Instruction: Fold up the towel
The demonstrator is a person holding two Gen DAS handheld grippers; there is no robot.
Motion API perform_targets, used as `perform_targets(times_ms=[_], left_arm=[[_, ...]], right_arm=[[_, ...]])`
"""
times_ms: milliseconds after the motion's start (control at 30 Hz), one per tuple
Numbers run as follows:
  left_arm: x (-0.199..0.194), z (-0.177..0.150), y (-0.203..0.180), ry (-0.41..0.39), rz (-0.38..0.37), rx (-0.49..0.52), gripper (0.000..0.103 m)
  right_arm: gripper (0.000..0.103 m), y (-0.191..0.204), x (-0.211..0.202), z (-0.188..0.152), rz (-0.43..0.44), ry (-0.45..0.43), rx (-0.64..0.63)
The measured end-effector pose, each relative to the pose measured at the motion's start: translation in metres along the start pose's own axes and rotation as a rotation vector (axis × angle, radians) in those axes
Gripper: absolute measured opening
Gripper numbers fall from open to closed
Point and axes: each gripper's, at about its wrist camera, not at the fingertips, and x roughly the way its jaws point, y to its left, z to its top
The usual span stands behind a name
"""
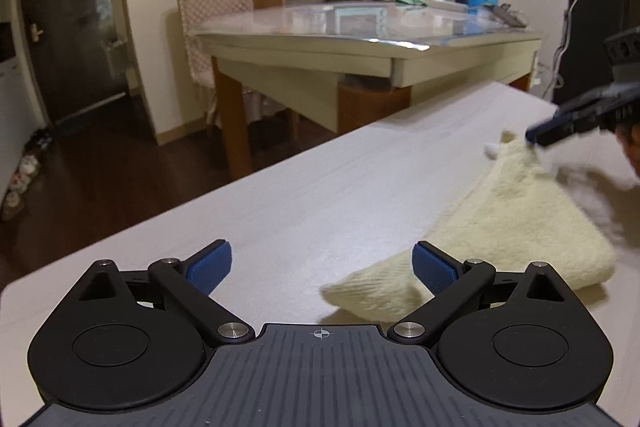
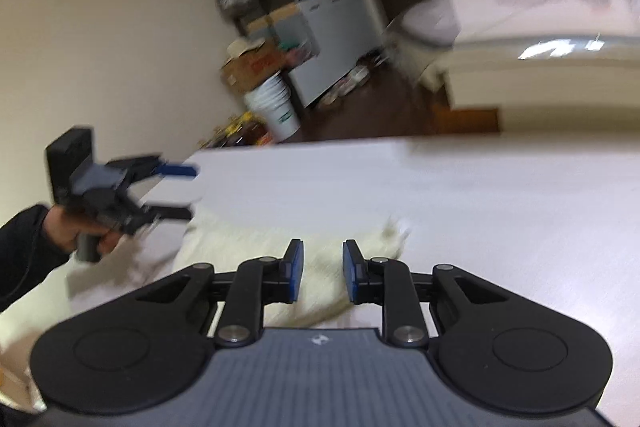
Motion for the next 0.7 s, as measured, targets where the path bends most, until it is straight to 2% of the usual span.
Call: perform_targets(times_ms=[167,300,433,567,700], left_arm=[[0.013,-0.008,0.003,0.020,0.008,-0.011,0.101],[0.015,-0.009,0.006,0.017,0.008,-0.025,0.101],[0.003,-0.005,0.010,-0.004,0.024,-0.048,0.100],[-0.011,-0.006,0.007,-0.005,0.053,-0.028,0.100],[-0.007,-0.014,0.008,0.022,0.100,-0.020,0.100]], right_arm=[[0.024,-0.017,0.021,0.002,-0.046,0.059,-0.022],[0.023,-0.019,0.022,0.002,-0.044,0.065,-0.034],[0.025,-0.006,0.011,0.003,-0.033,0.033,-0.045],[0.030,0.035,-0.003,-0.007,0.047,0.013,-0.075],[0.029,0.084,0.002,-0.027,0.079,0.030,-0.204]])
